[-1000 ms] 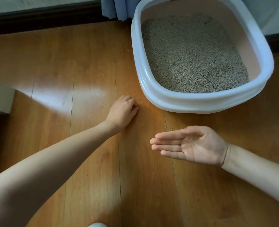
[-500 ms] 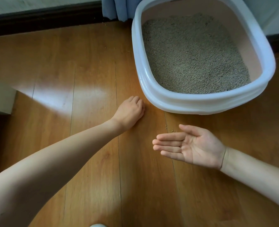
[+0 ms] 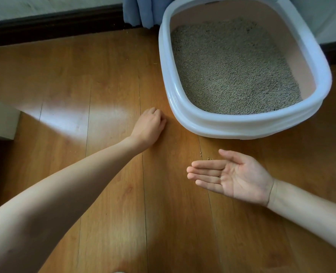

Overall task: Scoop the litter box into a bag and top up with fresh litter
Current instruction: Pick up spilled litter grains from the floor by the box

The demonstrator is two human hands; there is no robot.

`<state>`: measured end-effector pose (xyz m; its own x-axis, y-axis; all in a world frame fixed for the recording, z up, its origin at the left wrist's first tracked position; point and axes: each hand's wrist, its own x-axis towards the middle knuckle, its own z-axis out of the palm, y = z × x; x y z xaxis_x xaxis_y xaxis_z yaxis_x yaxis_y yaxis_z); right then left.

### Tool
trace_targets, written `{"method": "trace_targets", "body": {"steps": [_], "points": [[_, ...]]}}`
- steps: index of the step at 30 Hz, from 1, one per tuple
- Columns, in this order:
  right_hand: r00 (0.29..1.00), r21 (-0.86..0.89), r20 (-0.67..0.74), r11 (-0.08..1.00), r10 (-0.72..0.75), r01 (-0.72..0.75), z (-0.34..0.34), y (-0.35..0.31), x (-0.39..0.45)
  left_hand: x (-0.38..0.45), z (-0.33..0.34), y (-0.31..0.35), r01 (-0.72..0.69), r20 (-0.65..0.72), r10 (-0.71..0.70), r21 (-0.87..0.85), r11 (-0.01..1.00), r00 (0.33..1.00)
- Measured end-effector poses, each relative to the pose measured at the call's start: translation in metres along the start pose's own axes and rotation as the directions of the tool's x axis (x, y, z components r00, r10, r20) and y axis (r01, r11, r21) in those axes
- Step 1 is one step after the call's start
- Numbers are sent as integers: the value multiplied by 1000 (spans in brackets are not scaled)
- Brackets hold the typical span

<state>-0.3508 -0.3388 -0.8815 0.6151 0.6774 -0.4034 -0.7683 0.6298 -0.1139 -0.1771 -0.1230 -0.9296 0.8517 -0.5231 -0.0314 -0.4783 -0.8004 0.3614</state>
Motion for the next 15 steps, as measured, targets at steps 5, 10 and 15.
{"method": "trace_targets", "body": {"steps": [5,10,15], "points": [[1000,33,17,999,-8,8,-2,0,-1,5,2,2,-78,-41,84,133,988,996],[999,60,-6,997,-40,40,-2,-1,-1,12,-1,12,-91,41,85,209,974,996],[996,110,-43,990,-84,88,2,-2,-3,-11,7,11,-197,36,197,12,980,980]]}}
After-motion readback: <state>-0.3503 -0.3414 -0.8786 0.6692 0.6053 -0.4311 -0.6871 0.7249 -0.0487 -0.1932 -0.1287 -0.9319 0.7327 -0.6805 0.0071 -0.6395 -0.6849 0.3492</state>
